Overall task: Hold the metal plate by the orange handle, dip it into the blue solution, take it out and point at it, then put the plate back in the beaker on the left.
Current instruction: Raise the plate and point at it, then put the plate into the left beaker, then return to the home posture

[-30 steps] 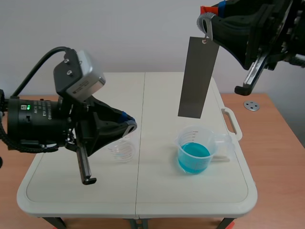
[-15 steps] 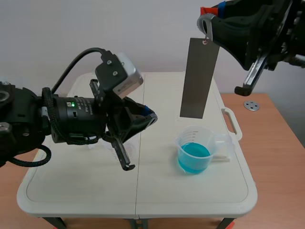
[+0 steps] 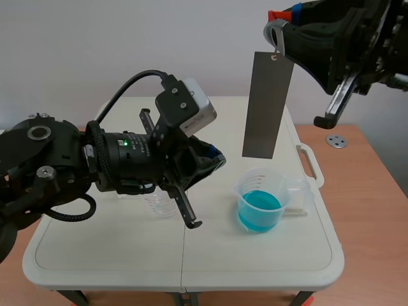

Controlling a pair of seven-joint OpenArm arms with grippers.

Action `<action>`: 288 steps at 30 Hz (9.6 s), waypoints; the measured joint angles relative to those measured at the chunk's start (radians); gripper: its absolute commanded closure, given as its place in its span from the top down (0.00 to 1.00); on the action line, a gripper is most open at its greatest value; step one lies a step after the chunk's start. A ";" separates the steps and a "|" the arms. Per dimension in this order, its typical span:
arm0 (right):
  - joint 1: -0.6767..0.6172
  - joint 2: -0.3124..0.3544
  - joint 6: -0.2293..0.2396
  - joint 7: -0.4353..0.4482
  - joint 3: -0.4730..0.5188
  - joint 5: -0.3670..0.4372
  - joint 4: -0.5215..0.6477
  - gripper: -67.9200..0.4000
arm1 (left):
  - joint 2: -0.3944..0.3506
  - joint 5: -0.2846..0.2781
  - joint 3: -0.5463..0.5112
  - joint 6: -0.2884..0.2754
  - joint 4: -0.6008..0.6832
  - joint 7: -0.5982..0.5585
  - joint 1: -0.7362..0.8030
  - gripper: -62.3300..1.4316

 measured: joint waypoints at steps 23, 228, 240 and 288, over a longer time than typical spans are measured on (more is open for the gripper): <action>0.000 0.000 0.000 -0.003 0.000 0.000 0.000 0.02 | -0.069 -0.031 0.000 0.064 0.004 0.014 0.003 0.07; 0.462 -0.354 -0.066 -0.130 -0.690 -0.008 -0.705 0.06 | -0.128 -0.056 -0.447 0.246 -0.217 -0.168 1.094 0.07; 0.462 -0.354 -0.067 -0.133 -0.690 -0.023 -0.705 0.39 | -0.128 -0.056 -0.447 0.246 -0.217 -0.168 1.094 0.07; 0.072 -0.171 -0.326 -0.018 -0.427 -0.008 -0.289 0.98 | -0.260 -0.100 -0.921 0.330 -0.206 -0.278 1.134 1.00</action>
